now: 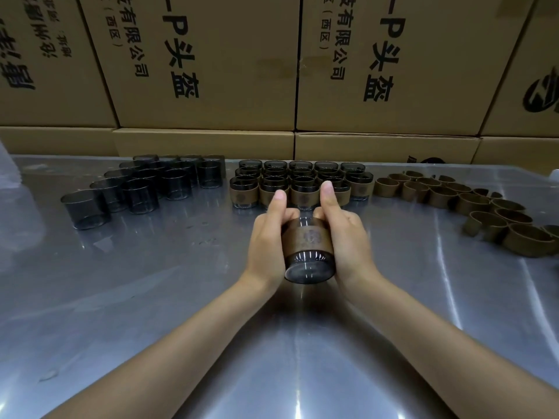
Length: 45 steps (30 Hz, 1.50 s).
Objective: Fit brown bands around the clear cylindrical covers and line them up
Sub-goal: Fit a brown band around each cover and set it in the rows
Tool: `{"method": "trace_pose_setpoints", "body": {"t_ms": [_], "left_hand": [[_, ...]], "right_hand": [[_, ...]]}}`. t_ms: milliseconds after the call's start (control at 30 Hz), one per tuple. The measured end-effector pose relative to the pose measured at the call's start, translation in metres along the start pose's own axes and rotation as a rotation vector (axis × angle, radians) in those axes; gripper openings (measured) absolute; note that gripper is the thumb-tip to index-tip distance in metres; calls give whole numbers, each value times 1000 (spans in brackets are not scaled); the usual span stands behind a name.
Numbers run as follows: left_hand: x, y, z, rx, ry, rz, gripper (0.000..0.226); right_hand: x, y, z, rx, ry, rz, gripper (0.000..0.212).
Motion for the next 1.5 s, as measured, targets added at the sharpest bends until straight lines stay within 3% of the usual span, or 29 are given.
{"method": "trace_pose_setpoints", "body": {"t_ms": [200,433,533,600,800,933,1000,1100,1300,1500], "left_hand": [[-5,-1,2,-96,-63,-88,53],[-7,-7,1,116,-200,63,63],[-18,-14,3,189,-380,82,62],[-25,-17,5,252,-463,62,53],[-31,-21,16,250,-637,169,50],[-47,-27,20,229,-728,152,29],[-62,-34,26,150,-784,90,27],[-86,-47,36,-8,-808,-51,36],[-112,-78,45,-85,-879,-187,62],[-119,-99,55,-98,-894,-195,76]], "right_hand": [[-1,-1,-1,-26,42,-32,54],[-2,-3,0,-150,112,2,57],[-9,-5,-1,-385,516,34,47],[-14,-9,-6,-427,798,73,40],[-31,-15,-10,-387,1079,15,37],[-58,-26,-6,-272,1052,-155,43],[-75,-37,-6,-175,993,-248,57],[-101,-55,-5,-29,855,-366,76],[-126,-92,-2,94,903,-566,79],[-130,-117,-1,157,979,-578,82]]}}
Point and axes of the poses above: each hand's wrist, its own y-axis away from the middle knuckle, its own x-axis out of the palm, z = x × y, the point moved 4 cm from there along -y, towards the middle knuckle, and after that the axes turned 10 degrees about x, right-handed, at the moved point
